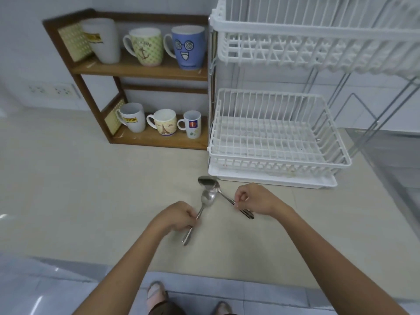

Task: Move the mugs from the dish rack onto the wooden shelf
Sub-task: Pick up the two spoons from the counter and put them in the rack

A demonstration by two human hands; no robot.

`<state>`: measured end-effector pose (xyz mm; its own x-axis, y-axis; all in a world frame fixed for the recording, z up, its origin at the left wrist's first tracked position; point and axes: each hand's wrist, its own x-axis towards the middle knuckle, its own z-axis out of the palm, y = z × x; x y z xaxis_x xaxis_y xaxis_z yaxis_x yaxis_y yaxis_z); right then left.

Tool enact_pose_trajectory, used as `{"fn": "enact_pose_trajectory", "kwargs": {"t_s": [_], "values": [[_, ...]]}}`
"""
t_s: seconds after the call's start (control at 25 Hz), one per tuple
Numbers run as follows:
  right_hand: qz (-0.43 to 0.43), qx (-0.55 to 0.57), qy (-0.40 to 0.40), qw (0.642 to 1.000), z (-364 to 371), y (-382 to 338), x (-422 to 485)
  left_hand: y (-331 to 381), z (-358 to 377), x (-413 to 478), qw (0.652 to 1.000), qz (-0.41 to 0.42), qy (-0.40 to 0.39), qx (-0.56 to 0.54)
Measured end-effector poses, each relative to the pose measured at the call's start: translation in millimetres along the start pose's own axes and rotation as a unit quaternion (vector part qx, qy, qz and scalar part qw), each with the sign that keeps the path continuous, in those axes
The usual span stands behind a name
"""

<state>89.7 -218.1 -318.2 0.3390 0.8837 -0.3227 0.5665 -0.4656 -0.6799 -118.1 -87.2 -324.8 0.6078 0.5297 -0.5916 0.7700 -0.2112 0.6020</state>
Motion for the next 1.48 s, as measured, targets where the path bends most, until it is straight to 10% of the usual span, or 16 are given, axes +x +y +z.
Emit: {"fn": "enact_pose_trajectory", "kwargs": {"t_s": [0.36,0.64,1.48], "values": [[-0.007,0.211,0.153,0.965,-115,-10,11,116,-54,5,0.966,0.155,-0.043,-0.205],[0.081,0.203,0.175,0.96,-146,2,62,187,-47,84,0.927,0.076,0.056,-0.364],[0.135,0.05,0.228,0.963,-114,43,143,196,-18,176,0.964,-0.051,0.114,-0.236]]}}
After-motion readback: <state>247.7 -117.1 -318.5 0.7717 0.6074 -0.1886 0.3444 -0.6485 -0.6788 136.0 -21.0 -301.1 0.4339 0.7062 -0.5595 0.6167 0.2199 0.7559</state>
